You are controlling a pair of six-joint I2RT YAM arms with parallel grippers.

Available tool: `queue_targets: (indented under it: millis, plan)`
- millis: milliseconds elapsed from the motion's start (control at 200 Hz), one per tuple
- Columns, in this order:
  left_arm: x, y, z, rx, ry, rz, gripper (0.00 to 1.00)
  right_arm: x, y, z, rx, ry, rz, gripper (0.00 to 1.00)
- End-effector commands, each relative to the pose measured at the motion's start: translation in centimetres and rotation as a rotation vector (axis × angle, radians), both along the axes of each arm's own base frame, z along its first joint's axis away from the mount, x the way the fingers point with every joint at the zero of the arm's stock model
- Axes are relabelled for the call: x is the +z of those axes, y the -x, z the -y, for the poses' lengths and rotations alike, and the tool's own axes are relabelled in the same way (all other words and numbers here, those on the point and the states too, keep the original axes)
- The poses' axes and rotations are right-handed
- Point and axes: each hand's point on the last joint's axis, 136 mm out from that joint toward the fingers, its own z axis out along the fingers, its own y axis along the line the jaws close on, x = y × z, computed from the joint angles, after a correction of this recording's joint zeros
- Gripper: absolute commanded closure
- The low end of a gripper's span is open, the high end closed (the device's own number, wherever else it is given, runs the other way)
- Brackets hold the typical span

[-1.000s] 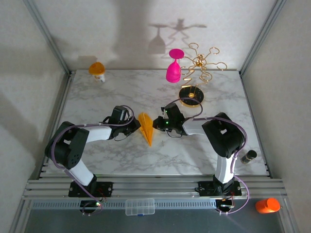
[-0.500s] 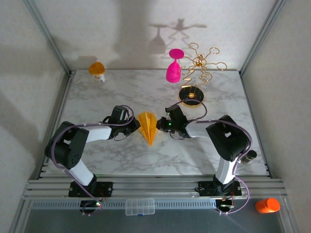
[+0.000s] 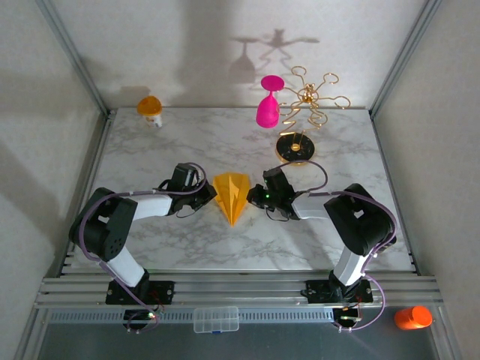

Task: Fold a paper plane with a square sheet of paper (pick it up from the middle)
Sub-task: Turn over a paper plane at the top-center of the table.

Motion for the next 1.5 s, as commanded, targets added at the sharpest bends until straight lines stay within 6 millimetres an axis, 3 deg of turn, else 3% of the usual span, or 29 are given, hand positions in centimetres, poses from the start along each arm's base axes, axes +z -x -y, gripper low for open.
queue_targets:
  millis: [0,220,375,486,656,966,1081,1322,1492]
  plan:
    - [-0.6,0.1,-1.1,0.066,-0.015,-0.023,1.00,-0.3,-0.2,0.3,-0.036,-0.011,-0.018,1.00]
    - [-1.1,0.3,-1.5,0.099,-0.020,-0.045,1.00,-1.1,0.1,0.3,-0.034,-0.007,-0.053,1.00]
    - [0.1,-0.2,-1.0,0.064,-0.011,-0.015,1.00,-1.0,0.1,-0.1,-0.013,-0.015,-0.053,1.00]
    - [1.4,-0.6,-0.7,0.020,-0.033,0.016,0.90,-0.7,0.1,-0.8,0.026,-0.025,-0.044,1.00]
    - [1.8,-0.8,-1.0,-0.028,-0.101,0.025,0.80,-0.6,-0.2,-1.5,0.060,-0.029,-0.039,1.00]
    - [5.9,-0.4,-0.7,-0.039,-0.146,0.119,0.72,-0.3,-0.3,-1.6,0.062,-0.032,-0.039,1.00]
    - [7.1,0.1,0.5,-0.048,-0.123,0.142,0.71,-0.3,-0.2,-1.6,0.062,-0.030,-0.041,1.00]
    - [5.3,1.0,3.8,-0.099,-0.148,0.092,0.71,-0.6,-0.2,-1.5,0.059,-0.026,-0.048,1.00]
    - [3.2,1.2,4.0,-0.104,-0.238,0.050,0.69,-0.7,-0.2,-1.5,0.058,-0.027,-0.052,1.00]
